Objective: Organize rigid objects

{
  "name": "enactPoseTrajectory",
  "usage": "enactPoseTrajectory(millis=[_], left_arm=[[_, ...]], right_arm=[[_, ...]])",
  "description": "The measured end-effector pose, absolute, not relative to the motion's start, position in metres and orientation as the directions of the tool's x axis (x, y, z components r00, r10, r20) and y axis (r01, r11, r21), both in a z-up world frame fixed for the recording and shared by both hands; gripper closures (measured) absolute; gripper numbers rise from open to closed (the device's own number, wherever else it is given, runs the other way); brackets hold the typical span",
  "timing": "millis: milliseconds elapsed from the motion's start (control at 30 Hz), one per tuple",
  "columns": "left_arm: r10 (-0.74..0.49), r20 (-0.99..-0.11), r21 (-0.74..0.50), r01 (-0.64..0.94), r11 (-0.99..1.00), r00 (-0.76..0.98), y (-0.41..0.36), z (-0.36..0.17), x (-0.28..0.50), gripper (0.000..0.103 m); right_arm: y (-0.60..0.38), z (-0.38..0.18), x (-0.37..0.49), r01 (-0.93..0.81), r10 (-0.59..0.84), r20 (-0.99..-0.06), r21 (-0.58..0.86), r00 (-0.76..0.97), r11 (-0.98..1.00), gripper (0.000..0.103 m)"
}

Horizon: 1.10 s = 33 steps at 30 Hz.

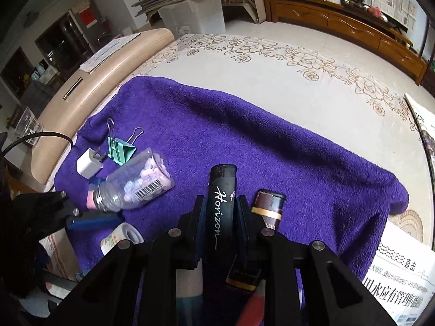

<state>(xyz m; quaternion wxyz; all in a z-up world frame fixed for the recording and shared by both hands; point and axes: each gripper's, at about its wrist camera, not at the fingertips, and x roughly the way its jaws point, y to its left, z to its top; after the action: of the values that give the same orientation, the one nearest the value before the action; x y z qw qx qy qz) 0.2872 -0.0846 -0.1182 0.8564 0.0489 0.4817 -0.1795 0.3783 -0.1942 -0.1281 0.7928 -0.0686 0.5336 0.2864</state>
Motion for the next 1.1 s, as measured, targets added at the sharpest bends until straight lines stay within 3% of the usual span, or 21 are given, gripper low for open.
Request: enactPoseTrajectory(millis=[67,233,333,433,467,500,567,733,900,1100], left_arm=[[-0.273,-0.835,-0.097,0.360,0.928,0.477,-0.083,-0.116,0.284,0.040],[-0.297,-0.810,-0.119,0.355,0.927,0.505,-0.077,-0.104,0.270,0.038],[-0.313,-0.791,-0.135,0.348,0.928,0.526,-0.072,-0.093,0.257,0.029],[-0.304,-0.773,-0.134,0.326,0.936,0.557,-0.064,-0.081,0.242,0.011],[-0.296,-0.772,-0.132,0.315,0.940,0.562,-0.062,-0.080,0.239,0.000],[-0.275,-0.773,-0.124,0.290,0.949,0.572,-0.058,-0.077,0.234,0.000],[-0.203,-0.762,-0.092,0.208,0.974,0.615,-0.051,-0.071,0.222,0.000],[-0.195,-0.753,-0.146,0.130,0.981,0.628,-0.031,-0.062,0.198,0.000],[-0.086,-0.746,-0.055,0.068,0.996,0.660,-0.024,-0.049,0.173,0.000],[-0.101,-0.749,-0.085,0.057,0.995,0.655,-0.014,-0.027,0.145,0.000]], right_arm=[[-0.197,-0.127,0.375,-0.534,0.388,-0.883,0.200,0.266,0.822,0.075],[-0.201,-0.113,0.364,-0.534,0.396,-0.871,0.195,0.292,0.823,0.069],[-0.209,-0.095,0.351,-0.512,0.404,-0.854,0.199,0.328,0.836,0.065],[-0.215,-0.077,0.332,-0.480,0.400,-0.837,0.194,0.374,0.855,0.045],[-0.218,-0.071,0.323,-0.465,0.393,-0.832,0.189,0.392,0.865,0.034],[-0.220,-0.065,0.313,-0.444,0.379,-0.829,0.181,0.411,0.878,0.028],[-0.225,-0.059,0.295,-0.376,0.323,-0.830,0.150,0.454,0.914,0.000],[-0.225,-0.057,0.243,-0.240,0.210,-0.840,0.099,0.500,0.966,0.000],[-0.225,-0.057,0.199,-0.168,0.154,-0.857,0.080,0.492,0.983,0.000],[-0.228,-0.033,0.153,-0.090,0.080,-0.851,0.038,0.519,0.995,0.000]])
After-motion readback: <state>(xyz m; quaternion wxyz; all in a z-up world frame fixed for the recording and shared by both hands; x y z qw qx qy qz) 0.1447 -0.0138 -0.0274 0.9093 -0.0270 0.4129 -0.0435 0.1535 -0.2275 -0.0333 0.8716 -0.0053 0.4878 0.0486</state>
